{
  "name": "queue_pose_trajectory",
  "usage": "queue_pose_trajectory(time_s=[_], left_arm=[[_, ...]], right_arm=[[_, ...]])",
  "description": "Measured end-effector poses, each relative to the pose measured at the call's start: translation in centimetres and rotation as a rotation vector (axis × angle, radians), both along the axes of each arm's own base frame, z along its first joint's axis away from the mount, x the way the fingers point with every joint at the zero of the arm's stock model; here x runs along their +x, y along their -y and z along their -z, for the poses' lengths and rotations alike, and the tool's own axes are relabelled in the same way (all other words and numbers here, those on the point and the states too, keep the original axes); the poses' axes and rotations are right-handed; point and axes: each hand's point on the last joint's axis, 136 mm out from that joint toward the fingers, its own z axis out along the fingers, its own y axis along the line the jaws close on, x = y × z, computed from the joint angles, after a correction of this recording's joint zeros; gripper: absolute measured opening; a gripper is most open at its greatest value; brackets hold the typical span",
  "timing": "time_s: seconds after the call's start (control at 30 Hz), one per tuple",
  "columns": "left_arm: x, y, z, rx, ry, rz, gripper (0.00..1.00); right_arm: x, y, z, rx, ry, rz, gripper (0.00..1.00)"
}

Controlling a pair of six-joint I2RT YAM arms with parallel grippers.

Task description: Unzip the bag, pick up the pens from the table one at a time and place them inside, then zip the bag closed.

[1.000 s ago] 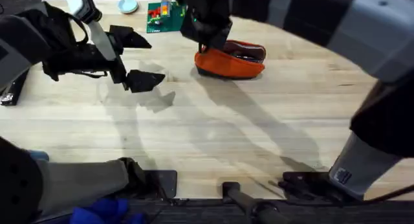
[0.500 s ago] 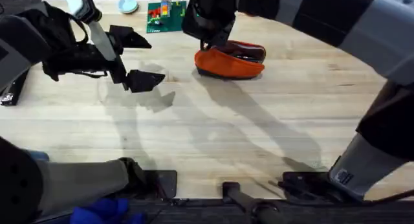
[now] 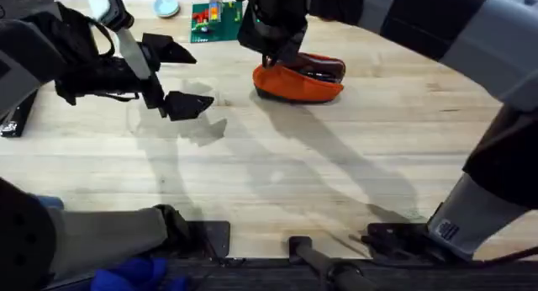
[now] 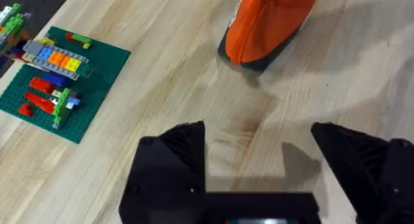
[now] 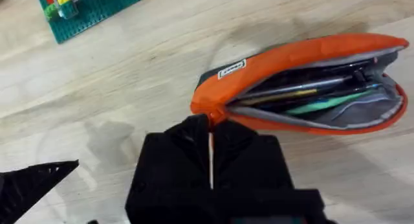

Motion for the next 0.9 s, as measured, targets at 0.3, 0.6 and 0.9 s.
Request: queue_pose_trajectory(time_s=[0.3, 0.6, 0.9], left_arm=[[0.0, 0.0, 0.0, 0.001, 0.000, -0.001, 0.993], [1.0, -0.4, -0.3, 0.022, 0.061, 0.002, 0.991], [2.8, 0.1, 0.2, -0.074, 0.117, 0.034, 0.993]], right_arm=[[0.0, 0.0, 0.0, 0.000, 0.000, 0.000, 0.032], [0.0, 0.0, 0.0, 0.000, 0.000, 0.000, 0.032], [0.0, 0.0, 0.0, 0.000, 0.000, 0.000, 0.032]])
